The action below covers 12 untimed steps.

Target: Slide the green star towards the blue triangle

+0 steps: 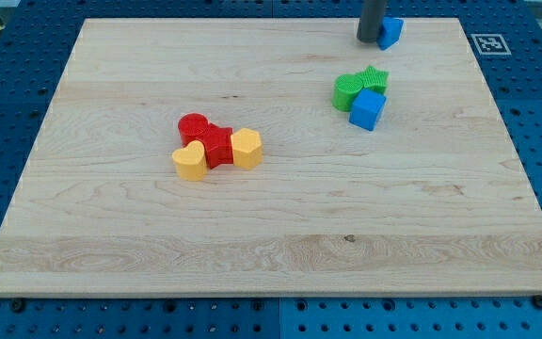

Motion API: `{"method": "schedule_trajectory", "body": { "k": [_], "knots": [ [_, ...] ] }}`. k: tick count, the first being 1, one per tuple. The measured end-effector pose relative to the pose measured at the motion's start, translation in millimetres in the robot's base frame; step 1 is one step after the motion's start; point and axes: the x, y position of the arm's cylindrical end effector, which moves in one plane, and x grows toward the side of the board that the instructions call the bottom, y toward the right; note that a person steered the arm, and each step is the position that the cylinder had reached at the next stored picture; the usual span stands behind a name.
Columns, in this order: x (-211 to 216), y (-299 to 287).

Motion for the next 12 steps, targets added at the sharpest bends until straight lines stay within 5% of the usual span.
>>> {"method": "schedule_trajectory", "body": {
  "k": [1, 4, 7, 12],
  "knots": [
    [15.6, -44.7],
    [149.7, -85.8],
    [146.6, -77.9],
    [138.0, 23.4]
  ]
}}
